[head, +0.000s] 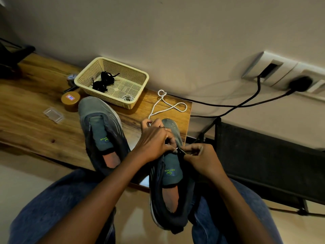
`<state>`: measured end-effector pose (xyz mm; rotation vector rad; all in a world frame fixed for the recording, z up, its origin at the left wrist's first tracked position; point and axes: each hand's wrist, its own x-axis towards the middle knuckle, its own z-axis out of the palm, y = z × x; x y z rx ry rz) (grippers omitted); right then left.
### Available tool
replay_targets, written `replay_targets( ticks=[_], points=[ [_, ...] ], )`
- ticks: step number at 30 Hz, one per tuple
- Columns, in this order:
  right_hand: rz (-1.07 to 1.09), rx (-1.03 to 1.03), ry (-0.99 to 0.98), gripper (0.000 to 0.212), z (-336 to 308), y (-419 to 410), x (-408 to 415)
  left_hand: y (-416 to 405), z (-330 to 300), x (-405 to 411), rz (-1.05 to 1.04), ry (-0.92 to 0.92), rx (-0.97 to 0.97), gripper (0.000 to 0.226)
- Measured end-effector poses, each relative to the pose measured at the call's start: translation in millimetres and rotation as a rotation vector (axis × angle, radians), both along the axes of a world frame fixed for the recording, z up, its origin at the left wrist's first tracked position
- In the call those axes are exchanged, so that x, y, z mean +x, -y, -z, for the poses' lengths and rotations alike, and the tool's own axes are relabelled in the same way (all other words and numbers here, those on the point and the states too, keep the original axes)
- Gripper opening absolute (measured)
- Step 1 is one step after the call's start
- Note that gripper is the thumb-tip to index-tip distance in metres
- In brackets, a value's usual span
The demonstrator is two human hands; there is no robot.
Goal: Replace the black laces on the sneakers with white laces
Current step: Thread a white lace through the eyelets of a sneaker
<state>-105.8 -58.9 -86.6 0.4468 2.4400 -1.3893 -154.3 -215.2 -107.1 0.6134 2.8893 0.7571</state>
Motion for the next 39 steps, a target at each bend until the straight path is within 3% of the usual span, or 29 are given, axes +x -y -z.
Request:
replay_targets(
  ticks=[12,16,24,29,35,39],
  points=[
    [-0.087,0.029,-0.028,0.04,1,0,-2,0,0,4,0.003,-0.075,-0.056,0.024],
    [-0.096,0.023,-0.046,0.032,4,0,-2,-1,-2,6,0.015,-0.072,-0.086,0.027],
    [0.038,0.088,-0.084,0.021,8,5,-2,-6,-1,8,-0.079,-0.13,-0.211,0.023],
    [0.038,0.08,-0.063,0.01,10,2,-7,0,-3,5,-0.115,0.033,-0.085,0.012],
    [0.024,0.076,-0.04,0.013,15,2,-11,5,-8,5,-0.084,0.197,-0.032,0.019],
    [0.116,-0.056,-0.013,0.014,15,4,-11,4,-12,7,-0.135,0.208,0.038,0.017]
  ],
)
